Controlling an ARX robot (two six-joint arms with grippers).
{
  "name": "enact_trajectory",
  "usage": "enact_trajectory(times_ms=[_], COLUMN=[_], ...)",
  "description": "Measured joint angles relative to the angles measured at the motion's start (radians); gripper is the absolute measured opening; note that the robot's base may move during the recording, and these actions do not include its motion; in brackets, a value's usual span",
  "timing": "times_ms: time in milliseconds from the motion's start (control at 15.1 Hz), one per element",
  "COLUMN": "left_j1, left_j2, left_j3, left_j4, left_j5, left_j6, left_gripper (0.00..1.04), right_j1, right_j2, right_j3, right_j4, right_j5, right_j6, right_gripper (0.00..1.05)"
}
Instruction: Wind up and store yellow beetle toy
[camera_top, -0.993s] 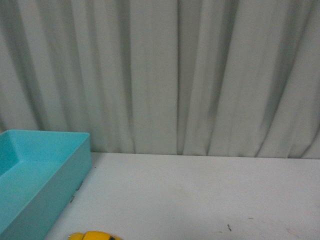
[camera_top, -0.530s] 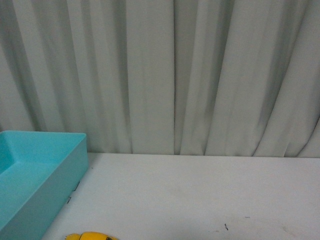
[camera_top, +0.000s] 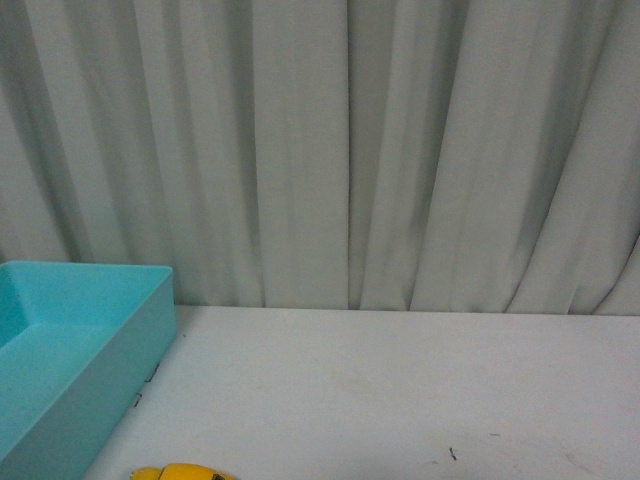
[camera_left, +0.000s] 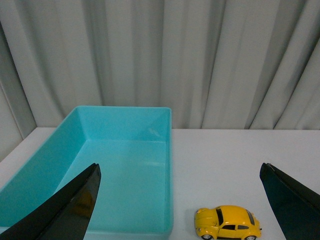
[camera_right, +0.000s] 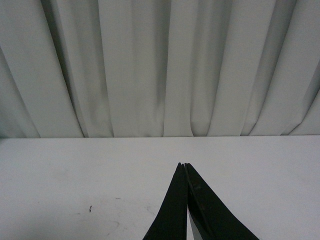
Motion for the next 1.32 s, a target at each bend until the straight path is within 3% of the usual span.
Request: enact_trajectory(times_ms=[596,662,927,1059,1324], left_j1=[0.0,0.0,0.0,0.0,0.0], left_j2=[0.0,0.0,0.0,0.0,0.0], left_j3=[0.0,0.0,0.0,0.0,0.0], left_j4=[0.0,0.0,0.0,0.0,0.0], left_j5=[0.0,0.0,0.0,0.0,0.0], left_j6=[0.0,0.0,0.0,0.0,0.0], left_gripper=[0.98,0.98,0.98,0.98,0.98], right_j1=[0.0,0.0,0.0,0.0,0.0], right_j2=[-0.195,-0.288,-0.351,-0.351,-0.351], right_j3=[0.0,0.001,0.0,0.0,0.0], right_j4=[-0.206,-0.345,-0.36,-0.361,-0.361], right_j5=[0.0,-0.003,0.0,0.0,0.0], right_j6=[0.0,0.0,0.0,0.0,0.0], right_gripper=[0.02,0.02,0.02,0.2,0.68])
